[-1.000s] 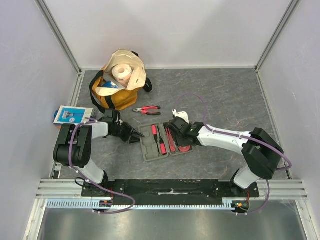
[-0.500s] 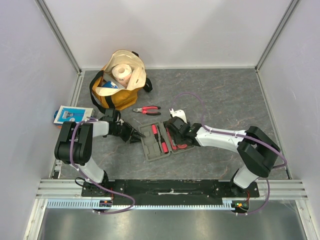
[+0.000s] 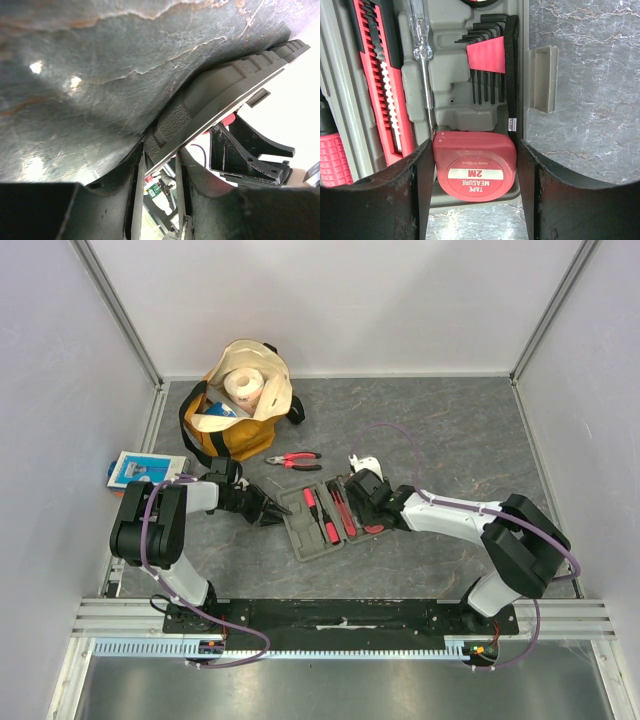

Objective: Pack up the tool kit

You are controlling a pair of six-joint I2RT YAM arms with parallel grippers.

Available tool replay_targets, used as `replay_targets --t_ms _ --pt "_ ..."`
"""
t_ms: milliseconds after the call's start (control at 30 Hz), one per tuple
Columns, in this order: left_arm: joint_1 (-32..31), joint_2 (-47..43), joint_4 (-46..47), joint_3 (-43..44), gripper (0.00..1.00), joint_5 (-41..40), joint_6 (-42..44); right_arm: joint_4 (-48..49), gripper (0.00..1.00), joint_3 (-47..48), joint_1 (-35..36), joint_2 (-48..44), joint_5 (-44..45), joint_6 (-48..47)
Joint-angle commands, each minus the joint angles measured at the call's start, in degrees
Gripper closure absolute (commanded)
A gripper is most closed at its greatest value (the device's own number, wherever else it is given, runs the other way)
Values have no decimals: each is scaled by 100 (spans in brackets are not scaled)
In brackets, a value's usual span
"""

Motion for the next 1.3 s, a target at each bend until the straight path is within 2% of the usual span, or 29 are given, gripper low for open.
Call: replay_targets --t_ms 0,200,467,700,867,1133,1267 --pt "-2 175 -284 13 68 -419 137 -34 47 -106 -48 0 -217 -398" --pt "-2 175 -284 39 68 -410 155 -51 23 -54 -48 27 -464 -566" --pt "-2 201 -284 83 68 -366 198 -227 14 368 -48 -219 -52 -548" --pt "-11 254 -284 110 68 -349 225 -385 15 623 -48 -395 222 -609" --pt "-2 280 -267 118 68 -322 234 -455 26 614 -48 -193 -24 -663" --pt "-2 368 -328 162 68 -278 339 -499 31 421 -48 27 -174 -812" --pt "-2 465 -617 337 68 -331 707 -508 37 421 -48 246 -130 -944"
